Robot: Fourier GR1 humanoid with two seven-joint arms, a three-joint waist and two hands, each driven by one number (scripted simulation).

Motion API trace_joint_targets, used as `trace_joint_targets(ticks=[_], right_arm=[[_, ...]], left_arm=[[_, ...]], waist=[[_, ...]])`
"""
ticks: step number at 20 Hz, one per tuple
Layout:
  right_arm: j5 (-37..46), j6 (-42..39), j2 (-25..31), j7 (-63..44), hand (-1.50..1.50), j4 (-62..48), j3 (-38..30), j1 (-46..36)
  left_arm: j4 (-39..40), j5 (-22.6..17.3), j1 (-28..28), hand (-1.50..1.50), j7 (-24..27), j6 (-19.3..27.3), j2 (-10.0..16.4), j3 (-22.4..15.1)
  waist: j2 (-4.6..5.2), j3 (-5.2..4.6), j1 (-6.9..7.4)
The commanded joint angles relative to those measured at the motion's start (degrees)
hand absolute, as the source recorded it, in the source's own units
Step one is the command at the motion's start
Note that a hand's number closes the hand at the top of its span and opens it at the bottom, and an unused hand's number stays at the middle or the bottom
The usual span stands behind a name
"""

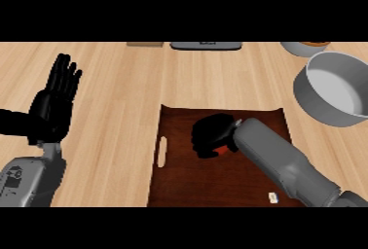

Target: Pick the bell pepper from the tray and place it in the pot

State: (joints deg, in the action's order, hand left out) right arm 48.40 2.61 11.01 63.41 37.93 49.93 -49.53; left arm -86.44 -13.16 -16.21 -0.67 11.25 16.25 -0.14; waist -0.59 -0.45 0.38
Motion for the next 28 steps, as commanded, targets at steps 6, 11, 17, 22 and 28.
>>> trace_joint_targets(ticks=[6, 11, 17, 22, 28], right_arm=[[-9.34, 4.66, -0.83, -34.42, 1.5, -7.59, -19.51, 1.66], [-11.9, 14.36, -4.02, -58.42, 1.5, -9.75, -27.78, -1.87], [-5.74, 28.86, -2.77, -84.8, 1.5, -9.79, -30.17, -10.19], [3.34, 37.72, 0.14, -102.22, 1.5, -8.74, -28.21, -13.8], [10.58, 35.18, 6.08, -116.82, 1.5, -0.24, -26.68, -13.14]], left_arm=[[-0.53, -0.34, 1.93, 0.0, -0.35, 0.48, 0.26, 1.27], [-0.43, -0.15, 1.96, 0.0, -0.24, 0.6, 1.01, 2.01], [-0.3, 0.01, 2.22, 0.0, -0.77, 0.4, 1.2, 1.82], [-0.67, -0.96, 3.1, 0.0, -0.84, -0.19, 1.75, 3.04], [-1.6, 0.14, 4.89, 0.0, -0.03, 0.8, -0.17, 1.74]], waist=[[-0.5, 0.37, -3.76], [-1.19, 0.19, -3.53], [-1.37, 0.08, -3.37], [-1.3, 0.18, -3.33], [-1.33, 0.32, -4.39]])
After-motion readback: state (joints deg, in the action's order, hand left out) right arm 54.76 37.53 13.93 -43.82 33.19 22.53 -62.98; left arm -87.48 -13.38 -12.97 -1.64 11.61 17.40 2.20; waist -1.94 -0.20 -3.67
